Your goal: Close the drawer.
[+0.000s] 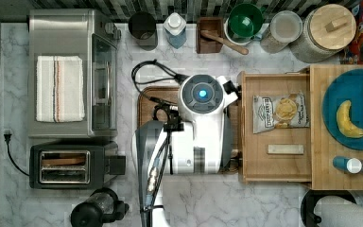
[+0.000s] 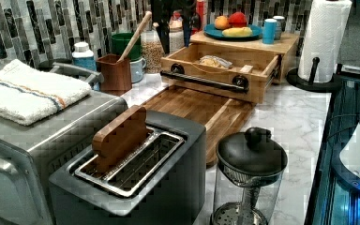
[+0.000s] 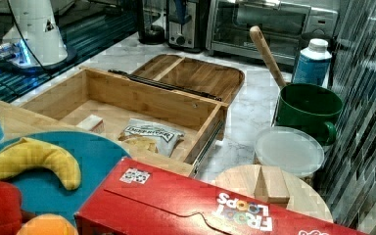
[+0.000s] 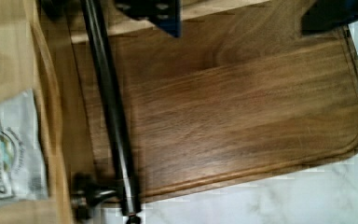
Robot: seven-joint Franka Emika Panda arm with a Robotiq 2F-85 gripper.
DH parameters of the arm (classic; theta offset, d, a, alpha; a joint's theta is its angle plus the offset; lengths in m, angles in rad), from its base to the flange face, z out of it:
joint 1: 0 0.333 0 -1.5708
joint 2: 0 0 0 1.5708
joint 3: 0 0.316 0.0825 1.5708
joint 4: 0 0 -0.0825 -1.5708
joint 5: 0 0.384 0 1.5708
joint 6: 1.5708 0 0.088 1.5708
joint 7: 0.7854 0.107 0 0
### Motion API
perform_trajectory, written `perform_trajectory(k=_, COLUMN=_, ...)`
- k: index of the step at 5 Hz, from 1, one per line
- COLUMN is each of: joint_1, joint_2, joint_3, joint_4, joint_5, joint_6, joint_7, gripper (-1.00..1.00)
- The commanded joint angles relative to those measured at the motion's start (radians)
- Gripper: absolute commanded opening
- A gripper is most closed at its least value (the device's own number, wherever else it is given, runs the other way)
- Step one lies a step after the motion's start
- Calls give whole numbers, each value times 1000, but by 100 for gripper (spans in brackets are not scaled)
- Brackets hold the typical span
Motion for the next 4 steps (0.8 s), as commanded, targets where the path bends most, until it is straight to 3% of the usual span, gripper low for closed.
perform_trajectory(k=1, joint_1=-7, joint_2=75, joint_3=14, joint_4=-95, joint_5=53, joint_6=175, joint_7=-154, gripper=-100)
perform_trajectory(k=4, joint_1=-42, joint_2=171, joint_3=-30, joint_4=-120, joint_5=9, joint_6=289, joint_7=-252, gripper=-100)
